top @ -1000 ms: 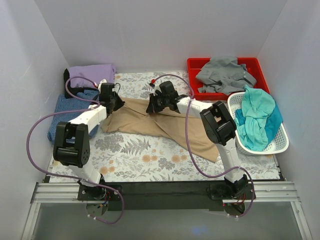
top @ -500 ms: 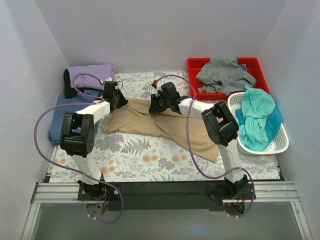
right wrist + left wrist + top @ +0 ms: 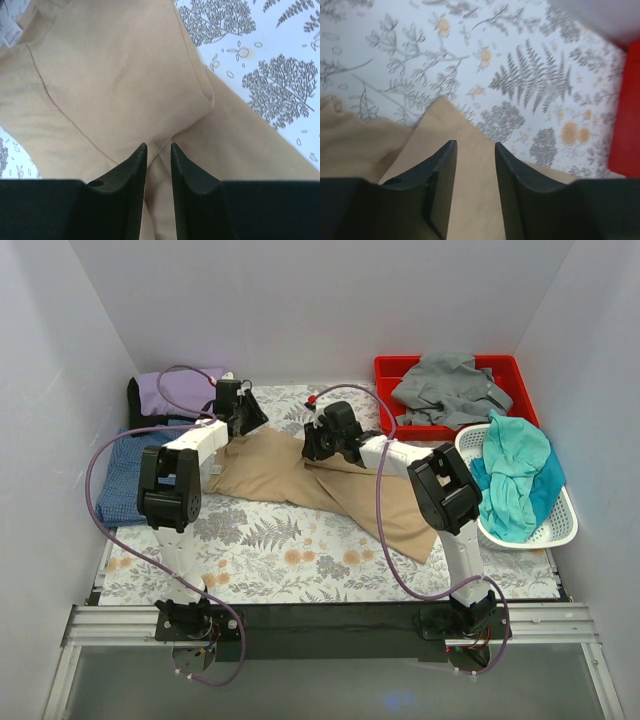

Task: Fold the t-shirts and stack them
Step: Fold the tshirt

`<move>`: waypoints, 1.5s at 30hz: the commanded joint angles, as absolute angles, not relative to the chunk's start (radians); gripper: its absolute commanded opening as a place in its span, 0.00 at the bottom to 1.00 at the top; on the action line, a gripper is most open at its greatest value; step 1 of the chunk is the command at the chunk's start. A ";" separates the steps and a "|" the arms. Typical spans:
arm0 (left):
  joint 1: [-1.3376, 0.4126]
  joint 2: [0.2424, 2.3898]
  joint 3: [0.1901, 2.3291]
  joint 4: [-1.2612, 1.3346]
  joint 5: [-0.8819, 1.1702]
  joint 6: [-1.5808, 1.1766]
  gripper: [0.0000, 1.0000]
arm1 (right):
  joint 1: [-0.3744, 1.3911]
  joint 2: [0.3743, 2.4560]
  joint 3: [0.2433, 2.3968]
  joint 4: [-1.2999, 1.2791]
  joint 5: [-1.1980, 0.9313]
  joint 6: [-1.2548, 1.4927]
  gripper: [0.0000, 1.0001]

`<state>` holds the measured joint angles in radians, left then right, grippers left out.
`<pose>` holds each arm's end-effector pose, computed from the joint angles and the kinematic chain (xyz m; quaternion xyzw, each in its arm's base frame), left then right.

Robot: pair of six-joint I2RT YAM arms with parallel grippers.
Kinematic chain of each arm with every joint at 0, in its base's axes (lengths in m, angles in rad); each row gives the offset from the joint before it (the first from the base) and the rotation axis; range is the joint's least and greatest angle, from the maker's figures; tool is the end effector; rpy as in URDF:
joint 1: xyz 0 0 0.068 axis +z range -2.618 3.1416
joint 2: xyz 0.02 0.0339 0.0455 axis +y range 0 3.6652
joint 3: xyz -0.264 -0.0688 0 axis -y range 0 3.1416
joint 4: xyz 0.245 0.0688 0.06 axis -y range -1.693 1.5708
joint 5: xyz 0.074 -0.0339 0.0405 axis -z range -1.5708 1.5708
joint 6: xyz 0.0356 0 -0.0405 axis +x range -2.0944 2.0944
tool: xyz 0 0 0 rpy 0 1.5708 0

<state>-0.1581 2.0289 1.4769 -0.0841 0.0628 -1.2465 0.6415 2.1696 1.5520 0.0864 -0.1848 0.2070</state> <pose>0.4588 -0.0754 0.2078 -0.4499 0.7707 -0.3123 0.3256 0.3945 0.3028 0.1834 -0.2310 0.8340 0.2766 0.4178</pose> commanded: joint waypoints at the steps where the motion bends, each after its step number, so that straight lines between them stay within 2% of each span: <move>1: -0.150 2.011 1.485 -0.225 0.012 -1.244 0.40 | 0.638 2.066 1.520 0.133 -0.157 0.195 0.32; 2: -0.150 1.996 1.468 -0.268 -0.039 -1.232 0.41 | 0.638 2.050 1.507 0.135 -0.129 0.187 0.32; 5: -0.149 1.909 1.389 -0.301 -0.012 -1.223 0.42 | 0.638 2.005 1.479 0.129 -0.133 0.176 0.32; 10: -0.147 1.636 1.165 -0.333 -0.051 -1.227 0.43 | 0.641 1.898 1.370 0.042 -0.285 0.155 0.34; 15: -0.127 1.499 0.993 -0.379 -0.248 -1.209 0.47 | 0.664 1.836 1.229 0.011 -0.298 0.140 0.34; 21: -0.072 1.599 1.055 -0.367 -0.268 -1.108 0.47 | 0.686 1.815 1.167 0.009 -0.334 0.141 0.34; 30: -0.060 1.759 1.112 -0.385 -0.244 -1.052 0.47 | 0.690 1.851 1.189 0.002 -0.305 0.140 0.34; 38: -0.060 1.735 1.075 -0.394 -0.265 -1.020 0.46 | 0.690 1.916 1.200 -0.057 -0.253 0.109 0.35; 40: -0.060 1.720 1.066 -0.397 -0.261 -1.005 0.46 | 0.690 1.930 1.212 -0.083 -0.241 0.100 0.33; 41: -0.060 1.703 1.060 -0.394 -0.258 -1.003 0.45 | 0.689 1.936 1.213 -0.104 -0.244 0.095 0.29; 42: -0.060 1.694 1.060 -0.400 -0.256 -1.000 0.45 | 0.690 1.936 1.210 -0.113 -0.235 0.091 0.16; 45: -0.060 1.636 1.023 -0.382 -0.264 -0.983 0.42 | 0.690 1.913 1.171 -0.133 -0.222 0.084 0.07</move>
